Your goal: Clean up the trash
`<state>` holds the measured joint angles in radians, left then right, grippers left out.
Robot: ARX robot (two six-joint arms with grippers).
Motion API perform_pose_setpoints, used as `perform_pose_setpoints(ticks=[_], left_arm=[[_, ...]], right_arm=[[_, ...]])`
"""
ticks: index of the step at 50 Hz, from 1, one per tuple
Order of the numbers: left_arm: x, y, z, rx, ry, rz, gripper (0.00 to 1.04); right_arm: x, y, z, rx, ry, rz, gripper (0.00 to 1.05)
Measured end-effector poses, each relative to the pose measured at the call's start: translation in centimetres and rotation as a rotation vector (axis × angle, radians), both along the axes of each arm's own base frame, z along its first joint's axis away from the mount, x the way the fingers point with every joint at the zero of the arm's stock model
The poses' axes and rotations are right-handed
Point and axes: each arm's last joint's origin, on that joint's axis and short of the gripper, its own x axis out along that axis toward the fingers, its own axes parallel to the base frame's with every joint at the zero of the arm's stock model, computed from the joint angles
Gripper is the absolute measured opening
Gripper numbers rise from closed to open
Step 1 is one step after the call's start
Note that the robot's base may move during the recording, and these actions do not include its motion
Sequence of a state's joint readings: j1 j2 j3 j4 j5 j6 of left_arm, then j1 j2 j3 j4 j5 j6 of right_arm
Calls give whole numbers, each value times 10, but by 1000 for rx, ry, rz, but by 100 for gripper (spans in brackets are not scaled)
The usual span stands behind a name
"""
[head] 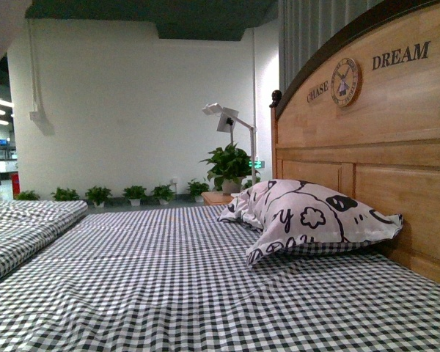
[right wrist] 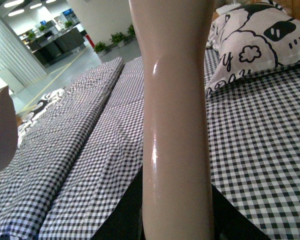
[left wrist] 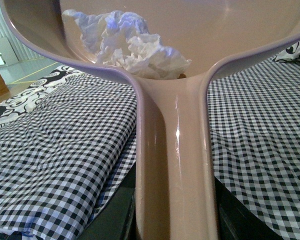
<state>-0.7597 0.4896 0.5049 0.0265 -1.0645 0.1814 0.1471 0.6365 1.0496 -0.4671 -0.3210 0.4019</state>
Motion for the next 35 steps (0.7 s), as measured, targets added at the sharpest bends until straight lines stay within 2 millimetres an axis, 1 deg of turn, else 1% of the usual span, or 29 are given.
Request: perform_pose_setpoints(ticks=[35], left_arm=[[0,0,-1,-21,-6,-2,25]], right_arm=[[-1,0,0,-22,-14,-3,18]])
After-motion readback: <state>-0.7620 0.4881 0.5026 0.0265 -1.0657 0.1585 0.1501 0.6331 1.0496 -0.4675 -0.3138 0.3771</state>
